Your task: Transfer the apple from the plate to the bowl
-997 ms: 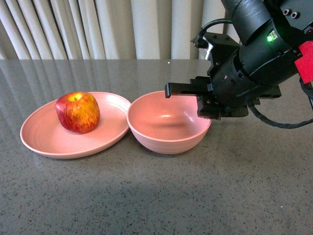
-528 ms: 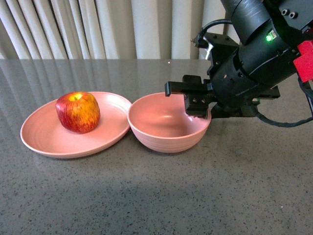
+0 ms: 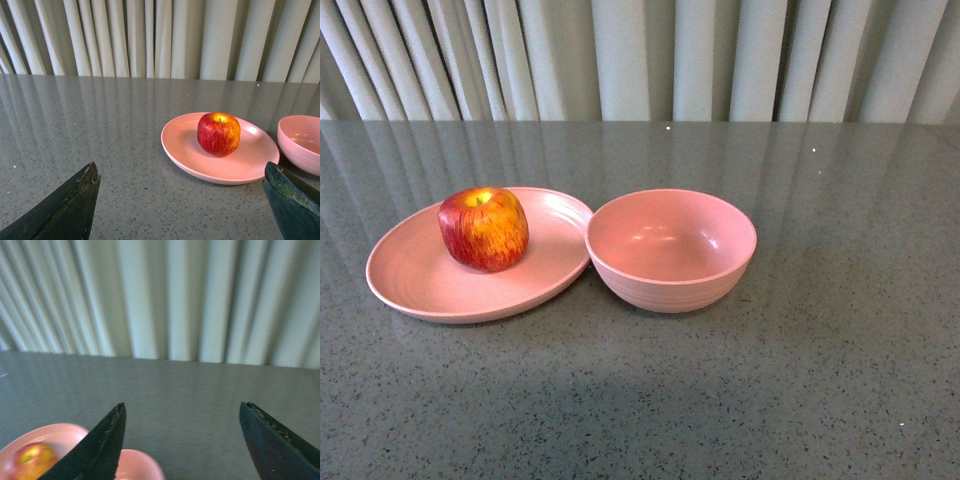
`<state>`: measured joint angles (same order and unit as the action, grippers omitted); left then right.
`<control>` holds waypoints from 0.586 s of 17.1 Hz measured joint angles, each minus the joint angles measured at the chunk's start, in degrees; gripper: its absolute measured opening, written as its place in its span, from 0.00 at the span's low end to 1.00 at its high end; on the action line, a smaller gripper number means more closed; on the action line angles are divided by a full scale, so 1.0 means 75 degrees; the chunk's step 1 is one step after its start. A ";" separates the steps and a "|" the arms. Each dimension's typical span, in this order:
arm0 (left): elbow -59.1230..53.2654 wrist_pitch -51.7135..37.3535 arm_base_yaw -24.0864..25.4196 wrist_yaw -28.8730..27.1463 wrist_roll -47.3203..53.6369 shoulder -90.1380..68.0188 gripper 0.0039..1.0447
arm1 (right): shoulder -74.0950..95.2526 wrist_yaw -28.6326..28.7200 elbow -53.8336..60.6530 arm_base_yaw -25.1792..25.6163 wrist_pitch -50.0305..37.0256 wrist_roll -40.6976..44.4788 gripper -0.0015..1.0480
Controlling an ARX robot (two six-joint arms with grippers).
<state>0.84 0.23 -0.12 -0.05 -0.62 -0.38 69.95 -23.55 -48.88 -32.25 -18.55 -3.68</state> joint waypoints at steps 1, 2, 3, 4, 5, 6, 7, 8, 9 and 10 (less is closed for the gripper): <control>0.0000 0.0000 0.0000 0.0000 0.0000 0.0000 0.94 | -0.0979 -0.0519 0.0839 0.0239 -0.0303 0.0163 0.58; 0.0000 -0.0003 0.0000 0.0006 0.0000 0.0000 0.94 | -0.1821 -0.0501 0.1623 0.0743 -0.0583 0.0277 0.46; 0.0000 -0.0003 0.0000 0.0009 0.0000 0.0000 0.94 | -0.2346 -0.0254 0.2346 0.1157 -0.0729 0.0303 0.34; 0.0000 -0.0003 0.0000 0.0009 0.0000 0.0000 0.94 | -0.2398 -0.0198 0.2442 0.1198 -0.0737 0.0303 0.32; 0.0000 -0.0003 0.0000 0.0009 0.0000 0.0000 0.94 | -0.2500 -0.0067 0.2643 0.1274 -0.0764 0.0306 0.28; 0.0000 0.0000 0.0000 0.0009 0.0000 0.0000 0.94 | -0.2667 0.0242 0.3110 0.1448 -0.0781 0.0323 0.20; 0.0000 0.0000 0.0000 0.0006 0.0000 0.0000 0.94 | -0.2938 0.0618 0.3646 0.1725 -0.0828 0.0364 0.07; 0.0000 -0.0003 0.0000 0.0003 0.0000 0.0000 0.94 | -0.3238 0.0833 0.3972 0.1985 -0.0912 0.0417 0.02; 0.0000 0.0000 0.0000 0.0006 0.0000 0.0000 0.94 | -0.3701 0.1102 0.4316 0.2320 -0.0997 0.0428 0.02; 0.0000 -0.0003 0.0000 0.0006 0.0000 0.0000 0.94 | -0.4010 0.1326 0.4599 0.2556 -0.1008 0.0431 0.02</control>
<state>0.84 0.21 -0.12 -0.01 -0.62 -0.38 39.88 -13.61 -14.39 -13.08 -26.11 -0.45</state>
